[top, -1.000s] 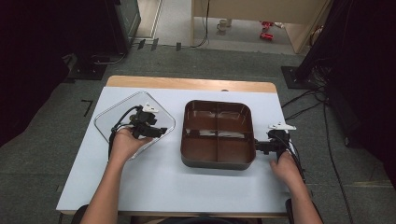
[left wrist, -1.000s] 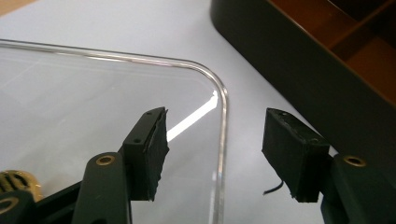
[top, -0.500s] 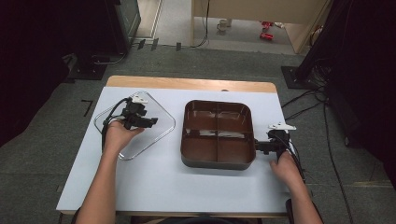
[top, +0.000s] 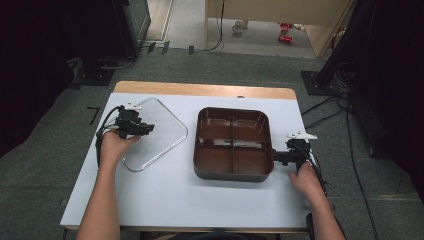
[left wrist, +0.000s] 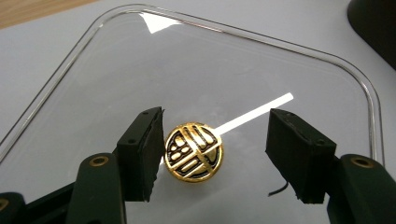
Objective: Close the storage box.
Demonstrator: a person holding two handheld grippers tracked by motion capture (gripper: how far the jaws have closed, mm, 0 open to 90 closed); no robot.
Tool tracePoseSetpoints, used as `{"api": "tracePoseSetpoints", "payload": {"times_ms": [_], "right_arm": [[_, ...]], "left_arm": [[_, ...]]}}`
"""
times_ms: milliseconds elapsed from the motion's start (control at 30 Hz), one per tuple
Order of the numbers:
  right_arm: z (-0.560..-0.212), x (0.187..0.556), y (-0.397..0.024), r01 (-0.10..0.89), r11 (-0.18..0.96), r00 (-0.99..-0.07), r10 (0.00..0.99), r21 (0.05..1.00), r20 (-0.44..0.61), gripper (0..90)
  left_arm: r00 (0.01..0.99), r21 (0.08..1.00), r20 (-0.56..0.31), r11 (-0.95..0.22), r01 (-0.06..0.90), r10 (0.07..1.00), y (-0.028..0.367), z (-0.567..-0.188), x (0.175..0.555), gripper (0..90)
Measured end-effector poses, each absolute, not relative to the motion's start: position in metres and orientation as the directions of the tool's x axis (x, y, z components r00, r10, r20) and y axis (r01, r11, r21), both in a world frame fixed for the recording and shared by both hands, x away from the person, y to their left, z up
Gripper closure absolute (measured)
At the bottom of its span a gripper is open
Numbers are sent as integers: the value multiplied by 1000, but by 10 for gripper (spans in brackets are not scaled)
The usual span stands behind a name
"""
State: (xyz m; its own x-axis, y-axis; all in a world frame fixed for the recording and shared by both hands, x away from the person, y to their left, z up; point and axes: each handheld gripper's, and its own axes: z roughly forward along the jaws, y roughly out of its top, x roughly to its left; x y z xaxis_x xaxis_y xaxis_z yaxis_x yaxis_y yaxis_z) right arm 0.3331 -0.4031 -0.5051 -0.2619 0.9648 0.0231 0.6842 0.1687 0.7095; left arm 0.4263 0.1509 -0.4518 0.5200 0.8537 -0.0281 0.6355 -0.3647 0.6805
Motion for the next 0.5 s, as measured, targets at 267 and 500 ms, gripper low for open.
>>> {"api": "tracePoseSetpoints", "payload": {"times_ms": [267, 500], "right_arm": [[-505, 333, -403, 684, 169, -262, 965, 710, 23, 25], [-505, 333, -403, 684, 169, -262, 965, 710, 23, 25]], "left_arm": [[505, 642, 36, -407, 650, 863, 149, -462, 428, 408], [493, 634, 0, -382, 673, 870, 151, -471, 427, 457]]}}
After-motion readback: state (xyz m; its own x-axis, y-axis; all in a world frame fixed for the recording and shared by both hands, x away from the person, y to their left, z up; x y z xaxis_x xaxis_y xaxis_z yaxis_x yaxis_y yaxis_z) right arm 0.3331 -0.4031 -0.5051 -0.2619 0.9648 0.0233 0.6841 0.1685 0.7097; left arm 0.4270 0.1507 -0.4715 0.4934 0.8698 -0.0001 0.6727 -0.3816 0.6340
